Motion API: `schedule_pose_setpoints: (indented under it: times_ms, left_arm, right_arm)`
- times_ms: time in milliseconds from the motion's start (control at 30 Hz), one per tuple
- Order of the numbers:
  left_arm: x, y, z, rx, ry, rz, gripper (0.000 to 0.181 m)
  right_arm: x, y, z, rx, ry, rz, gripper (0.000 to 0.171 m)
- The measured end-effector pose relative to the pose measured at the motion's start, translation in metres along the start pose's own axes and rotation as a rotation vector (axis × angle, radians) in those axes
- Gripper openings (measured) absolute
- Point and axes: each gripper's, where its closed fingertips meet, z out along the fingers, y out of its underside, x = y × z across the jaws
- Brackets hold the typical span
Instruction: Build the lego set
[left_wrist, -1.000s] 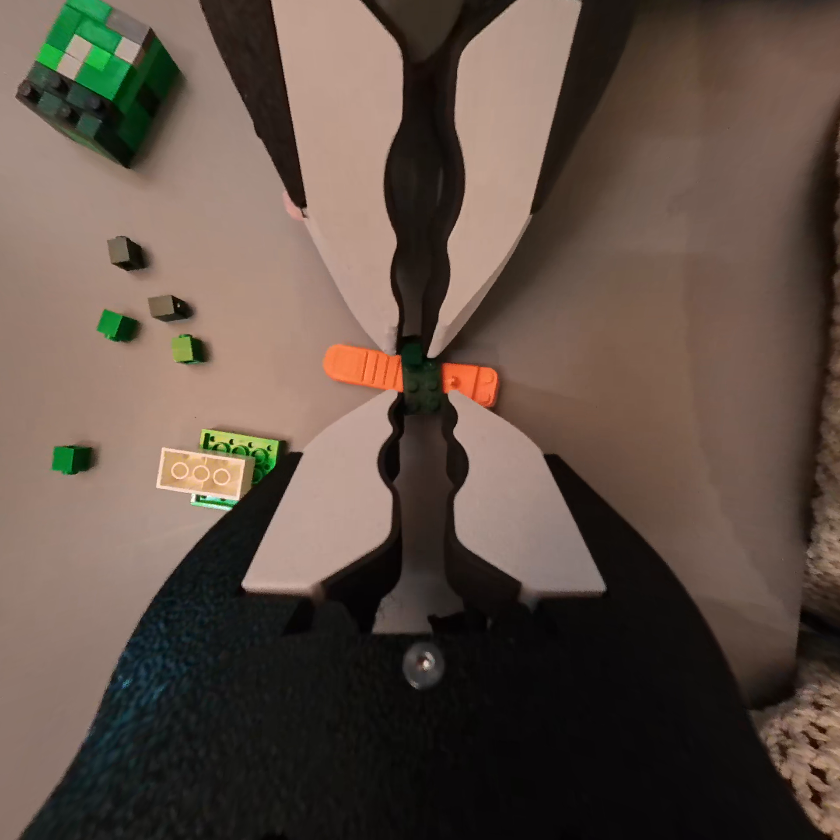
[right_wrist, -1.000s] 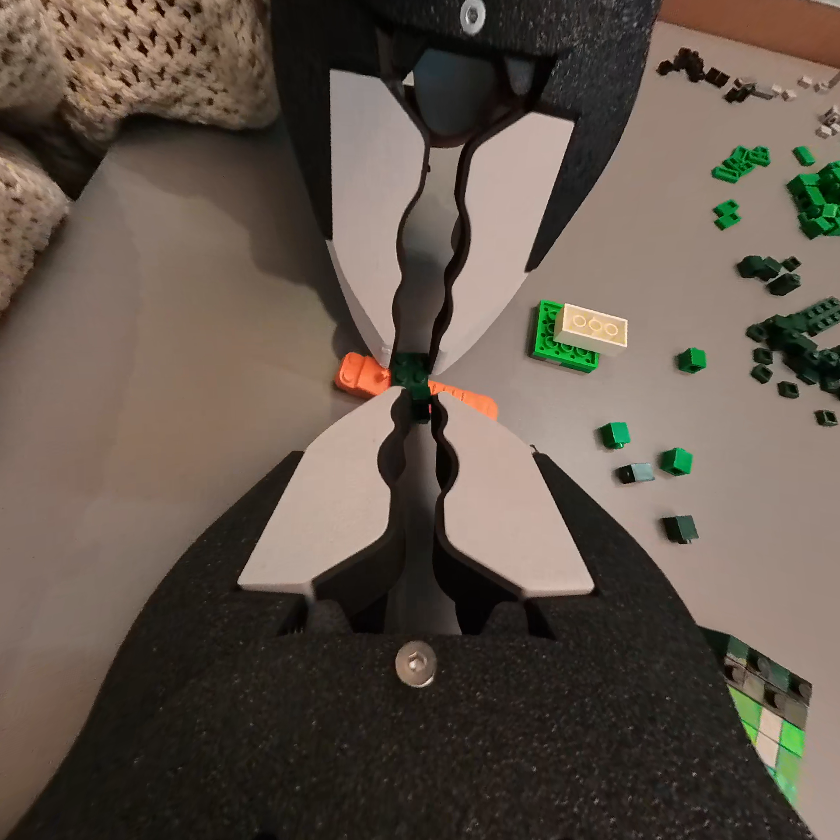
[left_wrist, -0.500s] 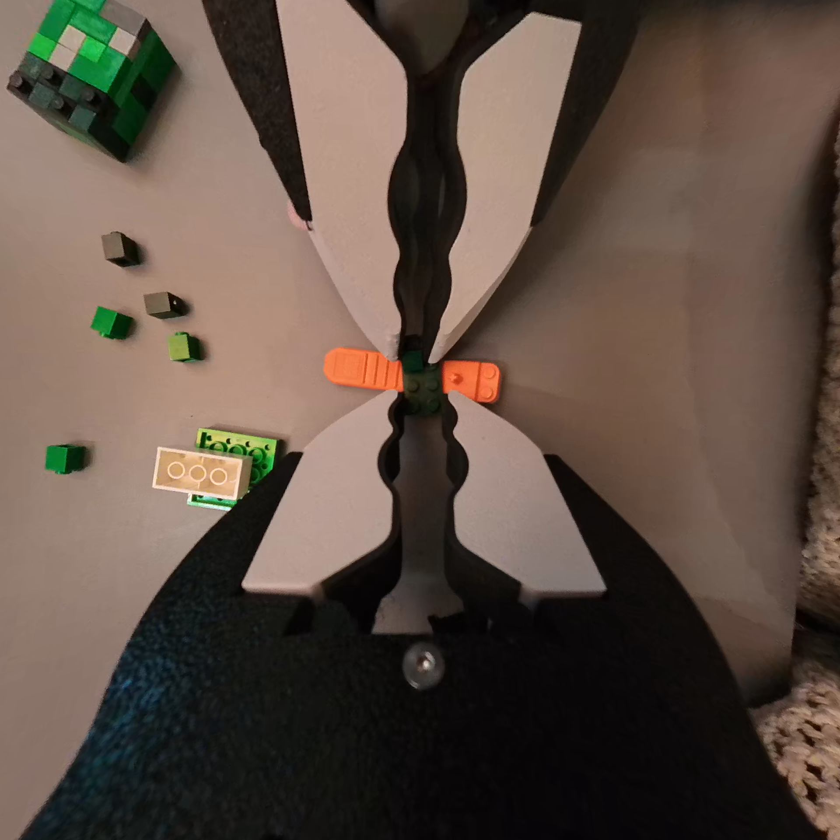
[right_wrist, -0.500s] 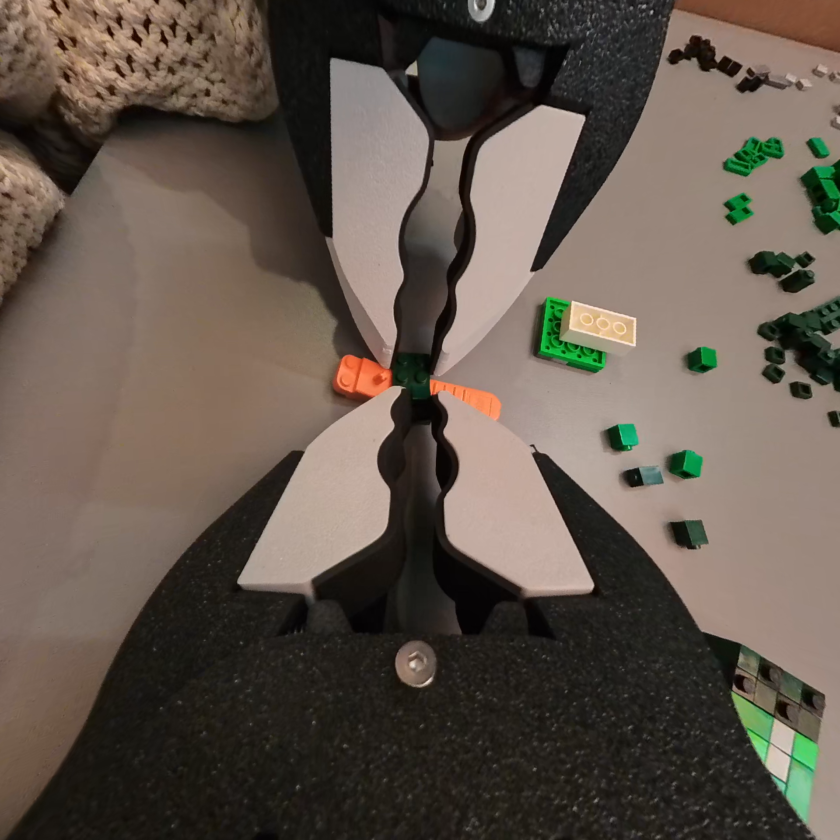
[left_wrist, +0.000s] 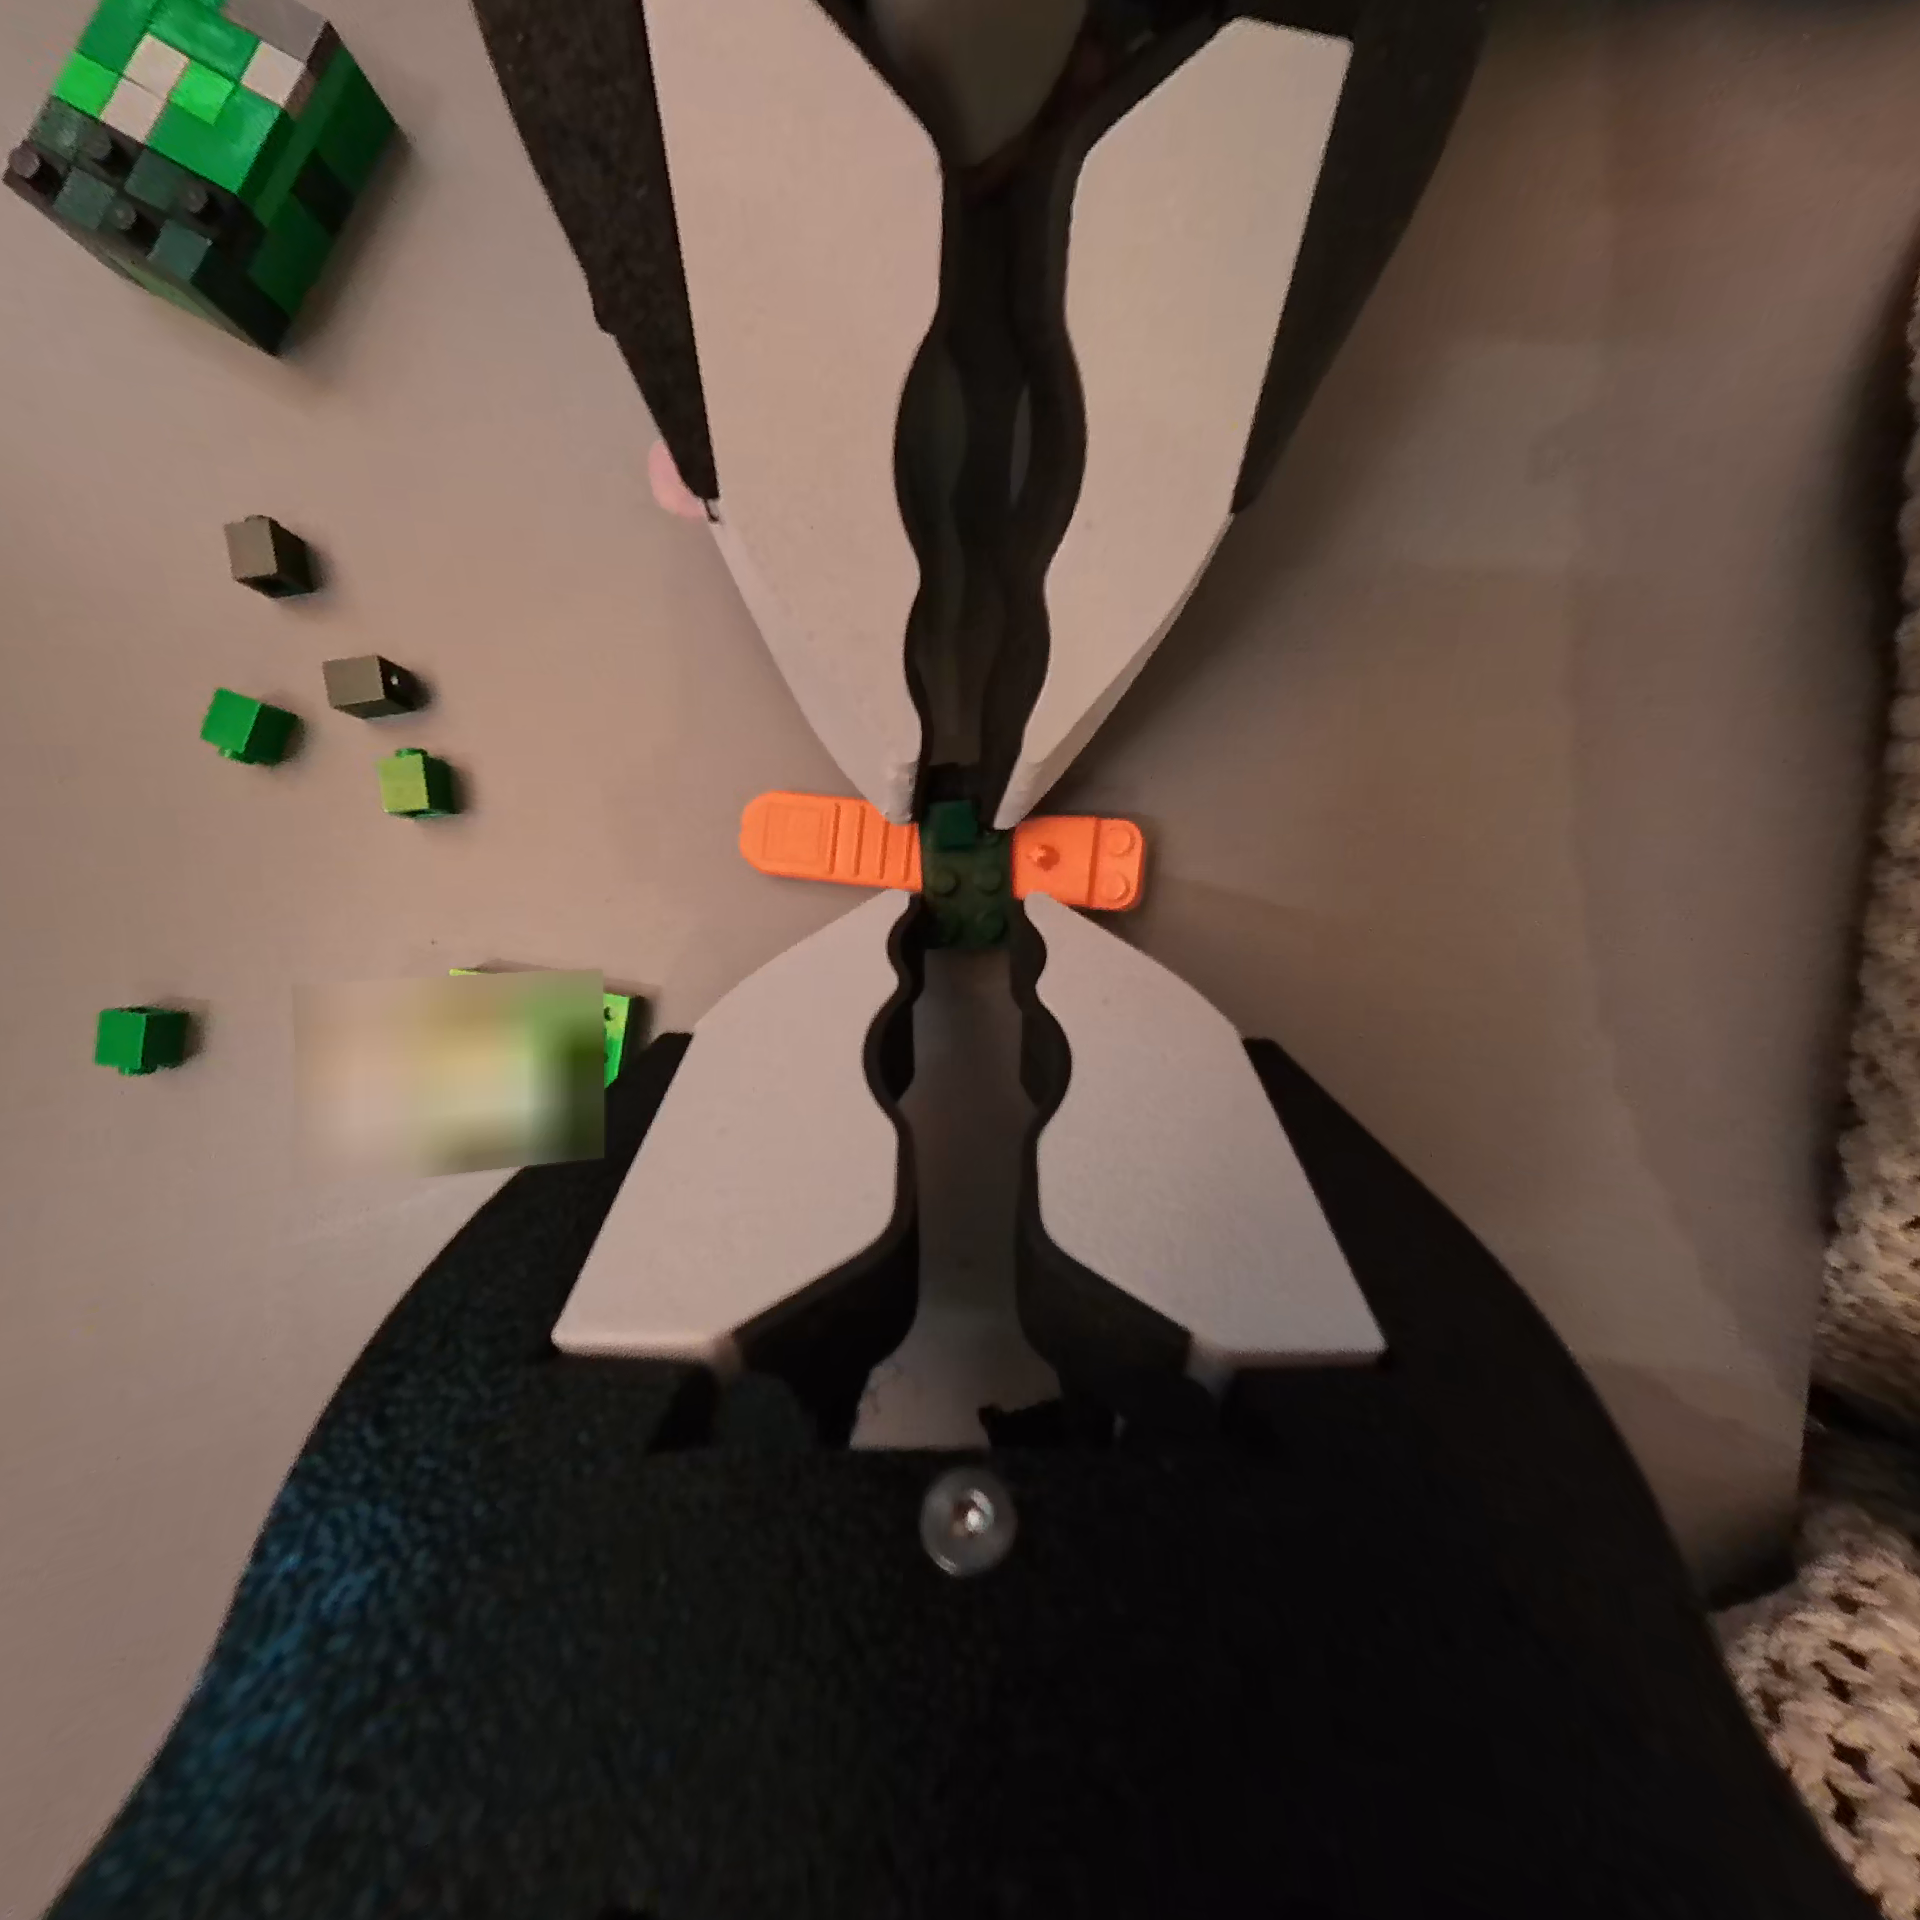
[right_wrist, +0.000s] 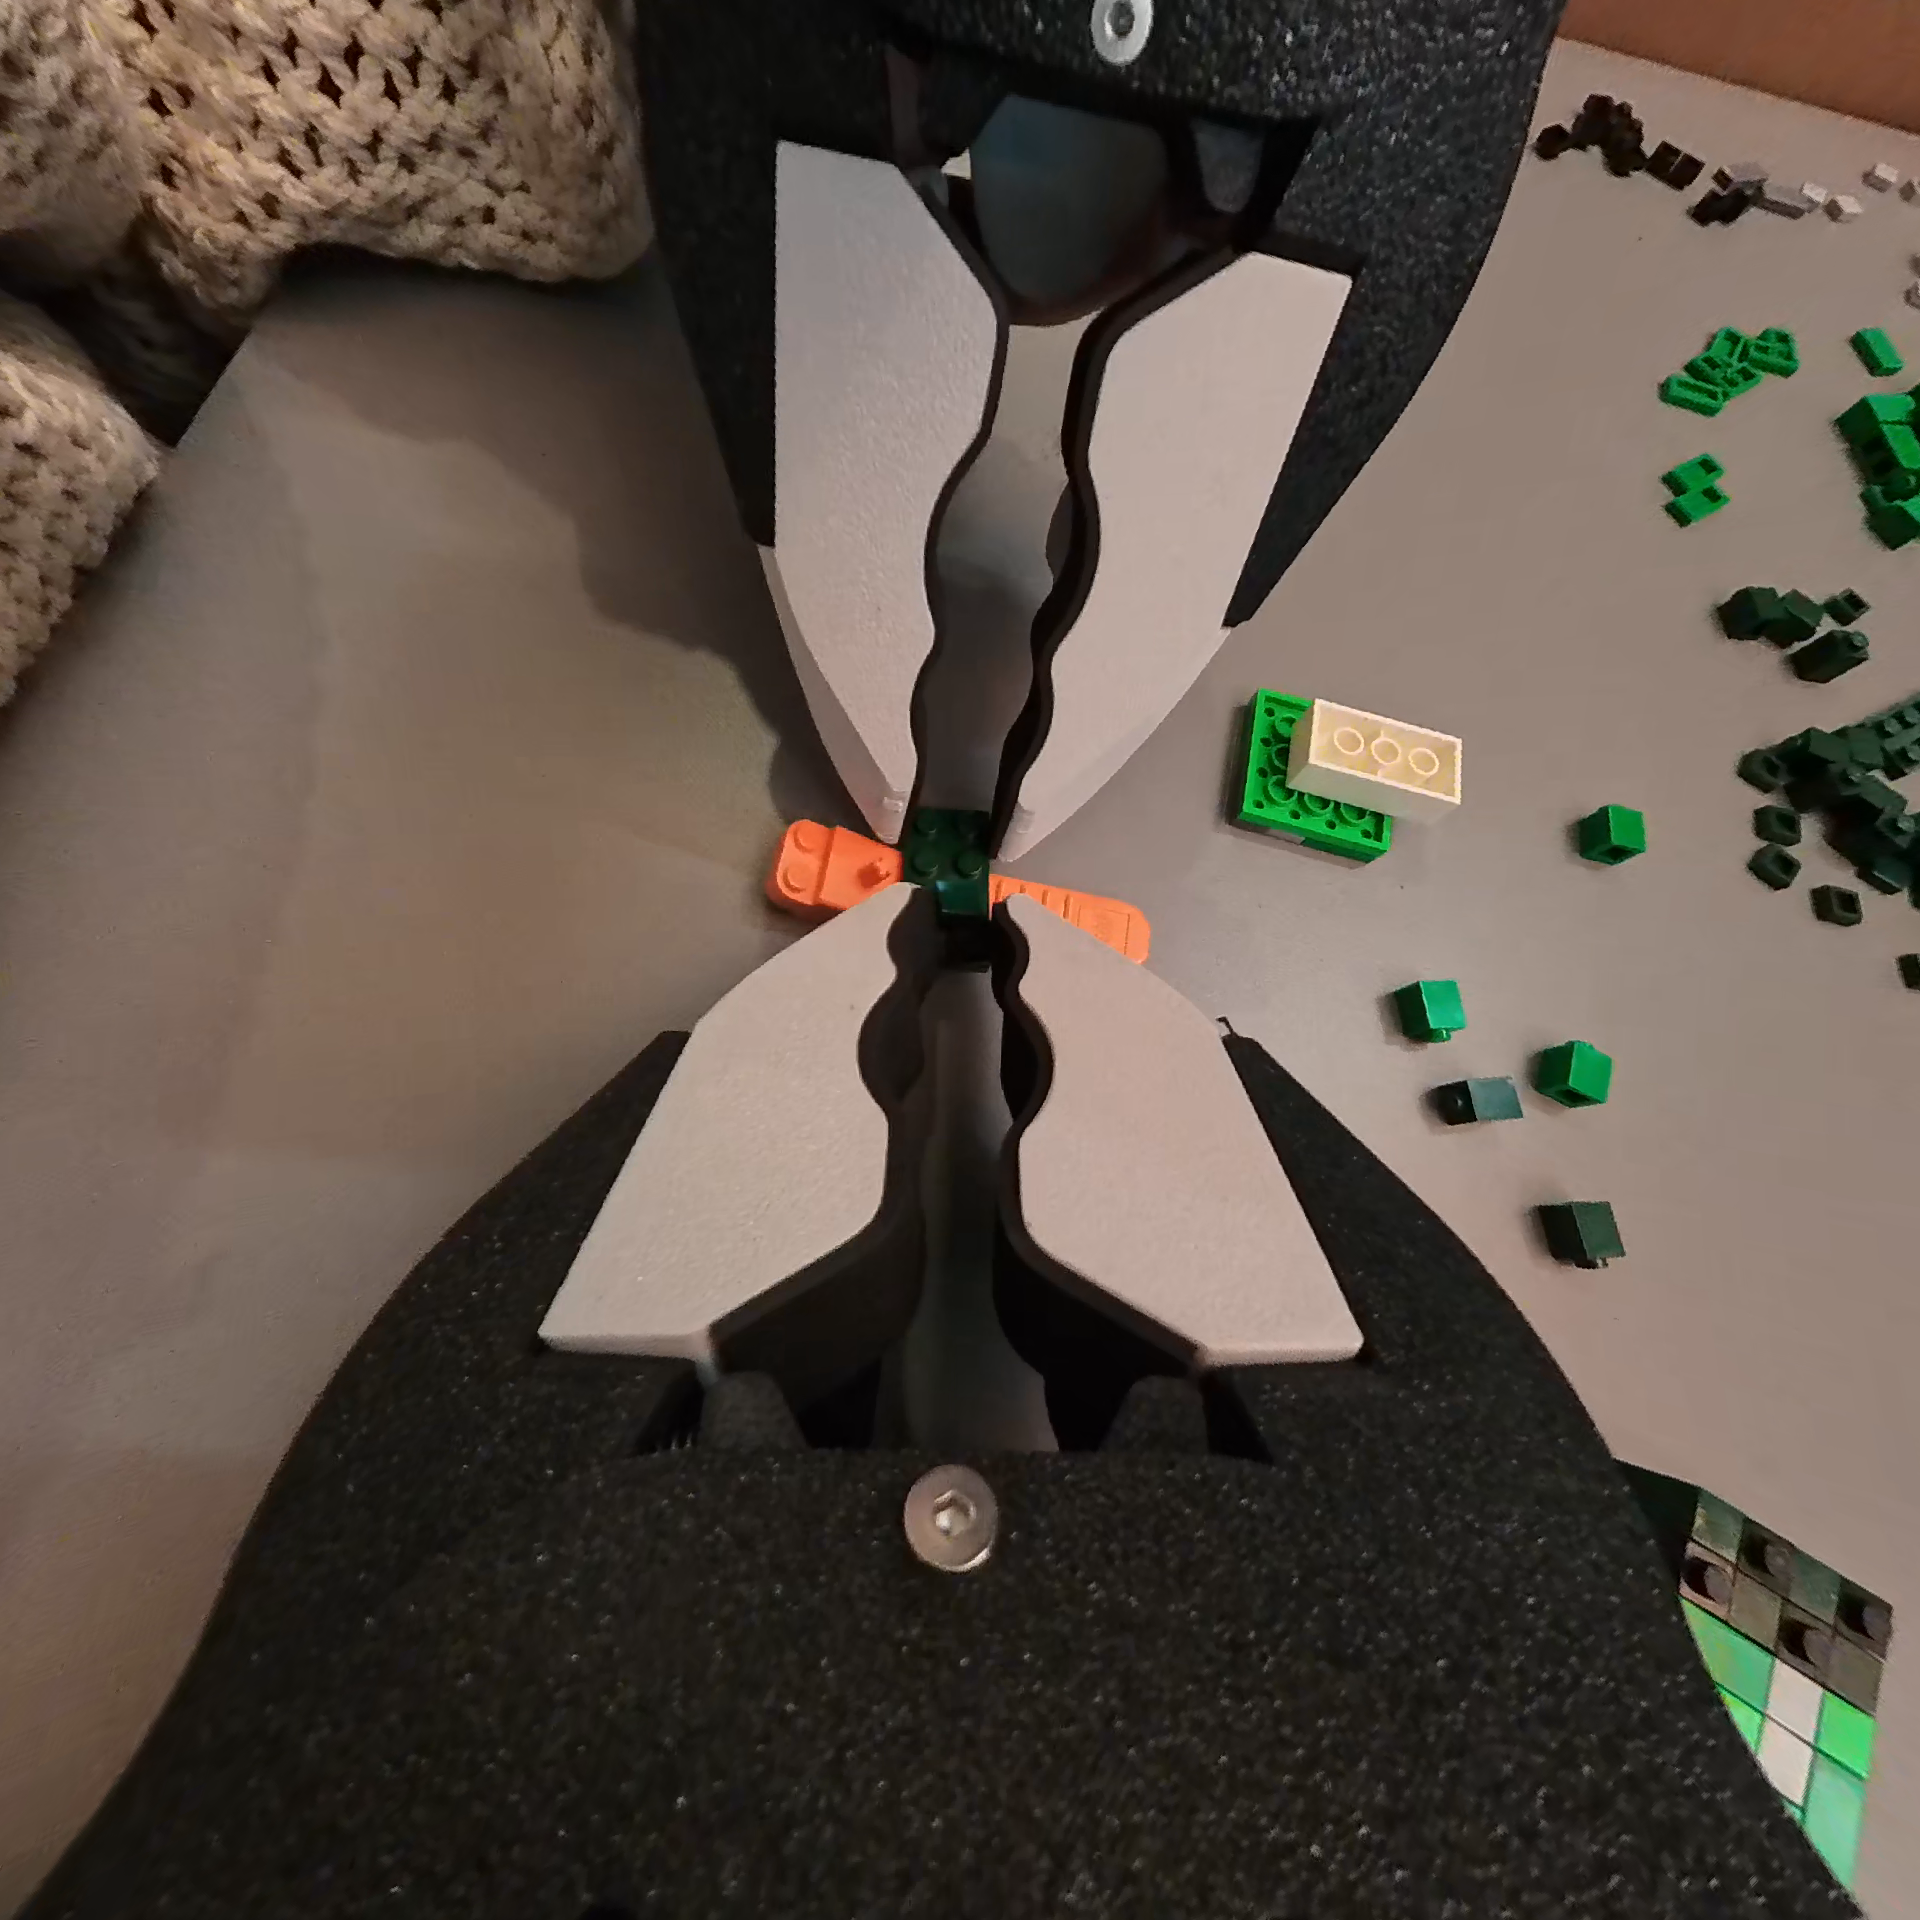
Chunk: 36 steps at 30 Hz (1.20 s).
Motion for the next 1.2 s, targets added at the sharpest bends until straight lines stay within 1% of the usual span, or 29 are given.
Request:
schedule_pose_setpoints:
  times_ms: [400,733,1000,1200]
  left_arm:
    - [0.0000,0.0004,0.0005,-0.006,0.001,-0.002,0.015]
    - [0.0000,0.0010,0.0009,-0.007,0.009,-0.011,0.015]
    - [-0.0006,0.0024,0.0015,-0.012,0.013,-0.019,0.015]
    - [-0.0015,0.0056,0.0024,-0.025,0.009,-0.022,0.015]
  right_arm:
    - [0.0006,0.0005,0.0022,-0.012,-0.003,0.032,0.011]
    - [0.0033,0.0005,0.0018,-0.057,0.020,0.060,0.015]
    - [0.0042,-0.0006,-0.0014,-0.035,0.021,0.082,0.016]
    - [0.0033,-0.0038,-0.0047,0.004,0.034,0.057,0.014]
